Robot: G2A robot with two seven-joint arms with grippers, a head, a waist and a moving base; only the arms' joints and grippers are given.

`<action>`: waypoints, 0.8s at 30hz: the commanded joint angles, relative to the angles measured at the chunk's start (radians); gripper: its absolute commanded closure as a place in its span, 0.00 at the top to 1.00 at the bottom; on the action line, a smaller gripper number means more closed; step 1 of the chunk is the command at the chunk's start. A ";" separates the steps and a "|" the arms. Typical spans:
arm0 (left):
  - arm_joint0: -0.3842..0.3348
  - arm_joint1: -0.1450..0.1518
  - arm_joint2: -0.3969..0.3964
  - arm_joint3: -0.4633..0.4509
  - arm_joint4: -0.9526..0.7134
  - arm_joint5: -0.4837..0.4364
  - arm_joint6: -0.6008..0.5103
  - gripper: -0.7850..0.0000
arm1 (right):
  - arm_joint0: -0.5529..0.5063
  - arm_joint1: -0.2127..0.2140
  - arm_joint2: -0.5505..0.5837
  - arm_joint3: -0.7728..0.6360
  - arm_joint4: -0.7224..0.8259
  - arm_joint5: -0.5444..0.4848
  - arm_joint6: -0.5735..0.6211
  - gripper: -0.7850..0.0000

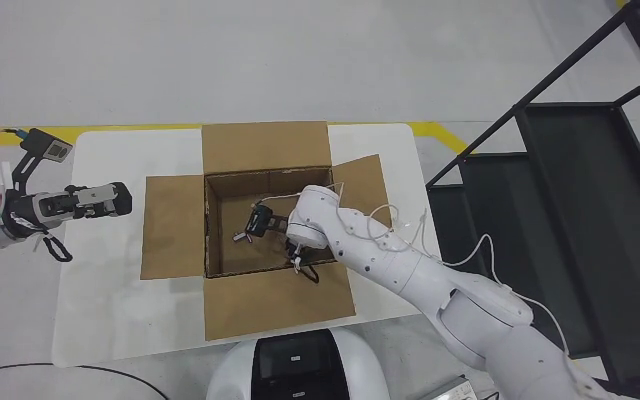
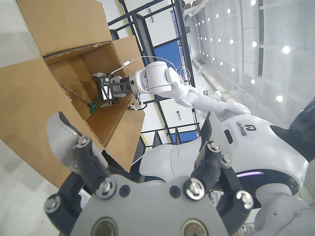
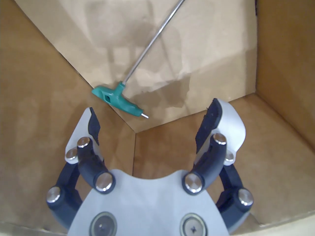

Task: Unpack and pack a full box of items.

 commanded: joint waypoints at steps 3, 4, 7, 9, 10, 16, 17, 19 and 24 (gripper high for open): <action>0.000 0.000 0.000 0.000 0.000 0.000 0.000 1.00 | -0.006 0.013 0.002 -0.039 -0.039 -0.069 0.046 1.00; 0.000 0.000 0.000 0.000 0.000 0.000 0.000 1.00 | -0.007 0.016 0.002 -0.049 -0.050 -0.088 0.058 1.00; 0.000 0.000 0.000 0.000 0.000 0.000 0.000 1.00 | -0.010 0.024 -0.004 -0.071 -0.078 -0.149 0.097 1.00; 0.000 0.000 0.000 0.000 0.000 0.000 0.000 1.00 | -0.010 0.026 -0.012 -0.076 -0.093 -0.168 0.102 1.00; 0.000 0.000 0.000 0.000 0.000 0.000 0.000 1.00 | -0.004 0.027 -0.025 -0.075 -0.113 -0.173 0.097 1.00; 0.000 0.000 0.000 0.000 0.000 0.000 0.000 1.00 | 0.046 0.017 -0.079 -0.034 -0.114 -0.197 0.073 1.00; 0.000 0.000 0.000 0.000 0.000 0.000 0.000 1.00 | 0.056 0.014 -0.092 -0.019 -0.112 -0.199 0.070 1.00; 0.000 0.000 0.000 0.000 0.000 0.000 0.000 1.00 | 0.075 0.005 -0.118 0.011 -0.097 -0.212 0.058 1.00; 0.000 0.000 0.000 0.000 0.000 0.000 0.000 1.00 | 0.119 -0.023 -0.193 0.105 -0.056 -0.235 0.035 1.00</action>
